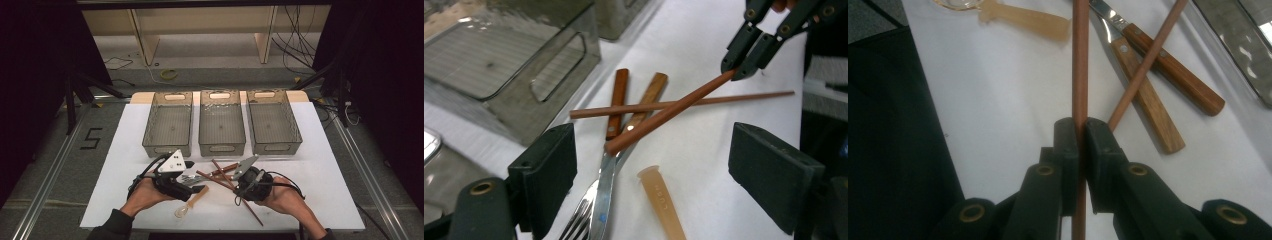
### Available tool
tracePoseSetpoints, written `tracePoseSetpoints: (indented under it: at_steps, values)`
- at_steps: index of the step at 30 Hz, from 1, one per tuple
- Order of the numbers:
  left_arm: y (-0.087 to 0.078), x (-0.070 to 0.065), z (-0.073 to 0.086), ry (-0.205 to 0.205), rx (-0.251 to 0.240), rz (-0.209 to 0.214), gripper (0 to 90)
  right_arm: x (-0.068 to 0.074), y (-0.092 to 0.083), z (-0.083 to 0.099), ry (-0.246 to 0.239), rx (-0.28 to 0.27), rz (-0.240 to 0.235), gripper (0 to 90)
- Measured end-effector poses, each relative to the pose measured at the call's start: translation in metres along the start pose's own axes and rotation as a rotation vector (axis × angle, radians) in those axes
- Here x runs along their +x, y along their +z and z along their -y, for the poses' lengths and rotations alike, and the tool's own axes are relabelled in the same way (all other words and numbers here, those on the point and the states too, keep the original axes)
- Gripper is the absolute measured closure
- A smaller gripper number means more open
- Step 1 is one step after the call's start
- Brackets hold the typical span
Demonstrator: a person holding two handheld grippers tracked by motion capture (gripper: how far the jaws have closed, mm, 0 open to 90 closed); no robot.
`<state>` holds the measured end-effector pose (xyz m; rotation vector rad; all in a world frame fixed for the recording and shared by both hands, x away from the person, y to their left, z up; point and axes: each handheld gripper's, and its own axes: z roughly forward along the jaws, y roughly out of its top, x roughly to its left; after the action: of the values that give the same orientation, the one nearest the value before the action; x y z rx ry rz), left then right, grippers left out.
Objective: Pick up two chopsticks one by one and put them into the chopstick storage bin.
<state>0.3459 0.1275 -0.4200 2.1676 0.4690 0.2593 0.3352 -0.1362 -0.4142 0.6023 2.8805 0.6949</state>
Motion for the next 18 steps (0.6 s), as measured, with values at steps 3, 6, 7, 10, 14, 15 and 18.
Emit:
tracePoseSetpoints:
  at_steps: [3, 6, 7, 10, 14, 15, 18]
  values:
    - [0.005, -0.002, -0.005, 0.056, 0.05, 0.001, 18.8, 0.003, -0.001, -0.002, -0.025, 0.001, -0.002, 85.0]
    - [0.014, -0.006, -0.009, 0.121, 0.125, 0.015, 21.3, 0.006, -0.001, -0.005, -0.047, 0.005, 0.001, 85.0]
    - [0.014, -0.006, -0.009, 0.121, 0.125, 0.015, 23.7, 0.007, -0.001, -0.005, -0.054, 0.002, -0.001, 85.0]
    - [0.021, -0.009, -0.012, 0.153, 0.166, 0.03, 27.2, 0.01, -0.001, -0.007, -0.085, 0.008, -0.004, 85.0]
    - [0.029, -0.015, -0.013, 0.206, 0.221, 0.059, 35.8, 0.014, 0.0, -0.009, -0.115, 0.015, -0.011, 85.0]
    - [0.029, -0.015, -0.013, 0.206, 0.221, 0.059, 38.5, 0.015, 0.0, -0.009, -0.118, 0.015, -0.01, 85.0]
    - [0.031, -0.017, -0.012, 0.229, 0.238, 0.072, 44.1, 0.016, 0.001, -0.01, -0.134, 0.017, -0.018, 85.0]
